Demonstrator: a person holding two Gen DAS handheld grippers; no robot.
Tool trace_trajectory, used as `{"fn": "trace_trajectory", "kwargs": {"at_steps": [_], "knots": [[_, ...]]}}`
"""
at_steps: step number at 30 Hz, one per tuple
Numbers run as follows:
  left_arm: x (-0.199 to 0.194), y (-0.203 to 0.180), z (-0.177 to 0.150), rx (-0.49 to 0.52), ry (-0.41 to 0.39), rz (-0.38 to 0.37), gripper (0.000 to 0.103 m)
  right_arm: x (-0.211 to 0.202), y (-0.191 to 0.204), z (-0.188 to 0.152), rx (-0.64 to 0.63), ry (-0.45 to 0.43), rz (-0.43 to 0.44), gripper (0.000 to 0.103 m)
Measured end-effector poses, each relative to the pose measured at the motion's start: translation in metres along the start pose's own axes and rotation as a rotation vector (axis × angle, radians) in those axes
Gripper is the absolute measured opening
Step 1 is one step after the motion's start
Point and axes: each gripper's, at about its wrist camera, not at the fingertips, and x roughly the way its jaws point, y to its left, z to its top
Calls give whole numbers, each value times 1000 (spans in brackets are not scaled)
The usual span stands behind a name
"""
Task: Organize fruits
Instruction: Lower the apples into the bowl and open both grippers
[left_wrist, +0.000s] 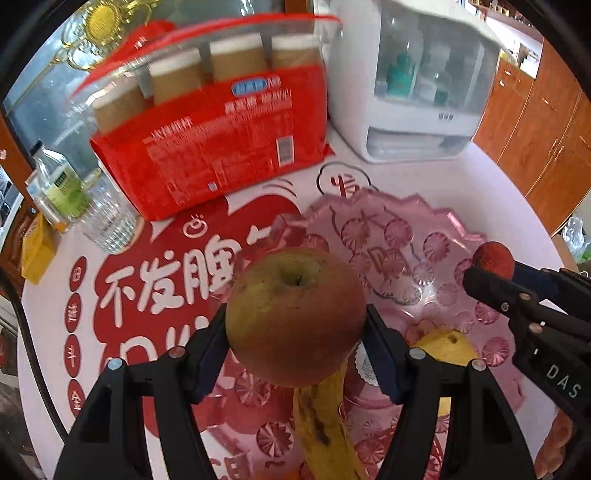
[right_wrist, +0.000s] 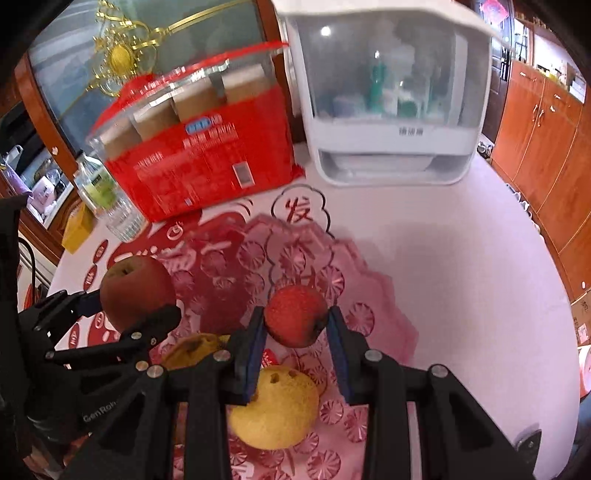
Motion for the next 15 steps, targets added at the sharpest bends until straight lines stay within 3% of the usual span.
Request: {"fn": "trace_trajectory", "kwargs": {"at_steps": [8,15], "knots": [[32,-13,-5,22,43,-26,67,32,1,-1,-3,73,-4,33],[35,-14,-4,31,35,-22,67,50,-7,0,29,119,13,34]]}}
